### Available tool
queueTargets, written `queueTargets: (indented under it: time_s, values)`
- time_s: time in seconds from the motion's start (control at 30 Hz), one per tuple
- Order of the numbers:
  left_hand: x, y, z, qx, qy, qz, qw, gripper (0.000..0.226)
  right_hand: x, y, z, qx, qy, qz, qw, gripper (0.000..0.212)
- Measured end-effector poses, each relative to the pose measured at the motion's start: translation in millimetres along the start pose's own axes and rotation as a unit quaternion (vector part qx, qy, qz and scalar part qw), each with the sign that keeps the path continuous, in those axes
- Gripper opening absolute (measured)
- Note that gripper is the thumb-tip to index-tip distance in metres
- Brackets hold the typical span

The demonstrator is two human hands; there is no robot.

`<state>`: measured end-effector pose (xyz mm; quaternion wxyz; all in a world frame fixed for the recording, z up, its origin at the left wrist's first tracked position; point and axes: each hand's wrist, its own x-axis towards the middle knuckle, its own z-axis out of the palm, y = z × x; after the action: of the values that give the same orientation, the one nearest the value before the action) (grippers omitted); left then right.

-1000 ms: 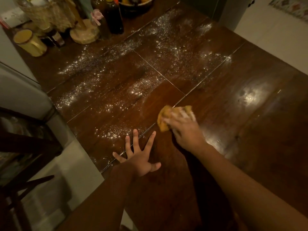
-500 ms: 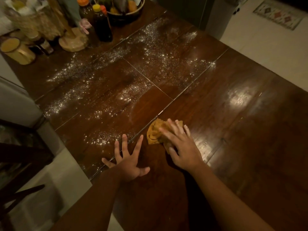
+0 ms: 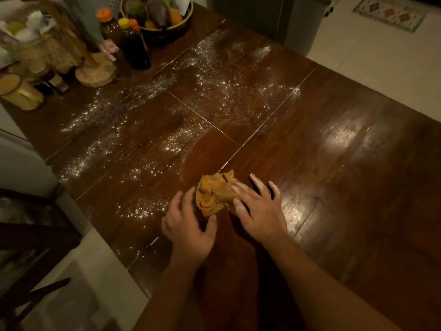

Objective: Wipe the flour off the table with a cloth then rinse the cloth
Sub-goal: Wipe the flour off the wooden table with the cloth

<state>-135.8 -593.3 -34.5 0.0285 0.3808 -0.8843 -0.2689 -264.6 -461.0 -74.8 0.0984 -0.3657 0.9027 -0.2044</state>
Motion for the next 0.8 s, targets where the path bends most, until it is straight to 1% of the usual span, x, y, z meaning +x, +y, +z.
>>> queueTargets:
  time_s: [0.03,0.07,0.13,0.2,0.27,0.33,0.4,0.47,0.5,0.57,0.6,0.63,0.7,0.8]
  values:
    - [7.1,13.6,4.0,0.012,0.004,0.040,0.999,0.066,0.0,1.0,-0.6,0.005,-0.006,-0.003,1.000,0.053]
    - [15.4,26.7,10.3,0.034,-0.028,0.075,0.996,0.060,0.2,1.9,-1.5,0.011,-0.010,-0.001,1.000,0.057]
    - [32.0,43.8,23.2,0.094,-0.105,0.110,0.984,0.058,1.3,1.8,-3.0,0.027,-0.007,0.018,0.999,0.064]
    - [48.0,45.4,29.1,0.146,-0.121,0.123,0.974,0.060,3.0,-0.7,-4.8,0.034,0.004,0.048,0.998,0.068]
    - [67.5,41.0,24.8,0.176,-0.121,0.140,0.967,0.069,4.7,-4.7,-5.2,0.022,0.001,0.060,0.998,0.069]
    - [97.5,35.3,16.4,0.198,-0.101,0.145,0.964,0.081,4.9,-7.1,-5.2,0.010,-0.013,0.058,0.998,0.069]
    - [136.3,29.4,5.4,0.237,-0.061,0.128,0.961,0.087,5.1,-7.1,-5.4,0.011,-0.021,0.059,0.998,0.069]
    - [169.4,22.8,-7.7,0.266,-0.018,0.104,0.958,0.088,5.7,-6.6,-5.4,0.017,-0.022,0.064,0.998,0.067]
    - [179.7,20.5,-12.9,0.257,0.000,0.096,0.962,0.083,5.9,-6.5,-4.8,0.016,-0.022,0.065,0.997,0.067]
    - [184.0,19.4,-15.6,0.217,0.017,0.098,0.971,0.064,6.5,-6.6,-3.3,0.009,-0.019,0.068,0.997,0.067]
    - [177.6,20.7,-12.9,0.212,0.014,0.112,0.971,0.052,6.2,-6.7,-3.0,0.006,-0.019,0.068,0.997,0.067]
    - [168.2,19.7,-7.6,0.218,0.011,0.134,0.967,0.046,6.0,-7.1,-3.0,0.004,-0.018,0.069,0.997,0.067]
    - [150.3,16.3,-2.9,0.215,-0.002,0.177,0.961,0.046,5.2,-8.1,-4.1,0.005,-0.018,0.073,0.997,0.067]
    - [161.1,2.4,-15.8,0.154,-0.036,0.207,0.966,0.042,6.0,-8.6,-5.9,0.008,-0.023,0.074,0.997,0.067]
